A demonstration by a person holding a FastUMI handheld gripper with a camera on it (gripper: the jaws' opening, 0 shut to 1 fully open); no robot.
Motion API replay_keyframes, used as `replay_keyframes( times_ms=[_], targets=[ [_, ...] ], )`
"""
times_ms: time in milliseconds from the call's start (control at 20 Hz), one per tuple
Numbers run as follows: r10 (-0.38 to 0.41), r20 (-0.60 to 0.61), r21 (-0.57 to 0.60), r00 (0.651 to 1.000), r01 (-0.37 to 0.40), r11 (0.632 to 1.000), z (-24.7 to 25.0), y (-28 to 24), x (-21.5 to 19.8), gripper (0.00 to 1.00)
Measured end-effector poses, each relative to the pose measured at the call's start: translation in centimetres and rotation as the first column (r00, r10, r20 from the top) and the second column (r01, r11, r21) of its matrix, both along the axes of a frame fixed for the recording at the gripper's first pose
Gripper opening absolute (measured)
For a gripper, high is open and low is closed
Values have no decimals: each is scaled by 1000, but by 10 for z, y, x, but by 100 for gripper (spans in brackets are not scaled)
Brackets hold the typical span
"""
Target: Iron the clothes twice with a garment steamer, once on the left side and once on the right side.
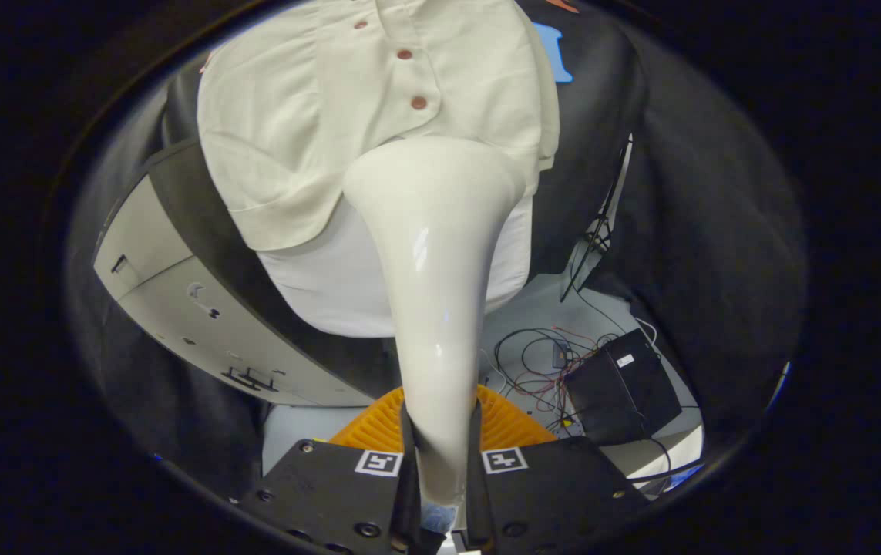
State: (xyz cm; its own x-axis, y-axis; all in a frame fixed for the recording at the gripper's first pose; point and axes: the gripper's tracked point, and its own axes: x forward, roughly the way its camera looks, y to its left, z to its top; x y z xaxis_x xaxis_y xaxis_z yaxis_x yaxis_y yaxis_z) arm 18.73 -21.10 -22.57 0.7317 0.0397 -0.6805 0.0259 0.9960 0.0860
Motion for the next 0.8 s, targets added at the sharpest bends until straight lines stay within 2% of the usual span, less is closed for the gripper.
replay_keyframes(
  times_ms=[500, 800],
  targets=[
    [2, 145, -24, 989, 2, 1000, 109, 86, -68, 24],
    [44, 221, -44, 974, -35, 998, 163, 152, -95, 23]
  ],
)
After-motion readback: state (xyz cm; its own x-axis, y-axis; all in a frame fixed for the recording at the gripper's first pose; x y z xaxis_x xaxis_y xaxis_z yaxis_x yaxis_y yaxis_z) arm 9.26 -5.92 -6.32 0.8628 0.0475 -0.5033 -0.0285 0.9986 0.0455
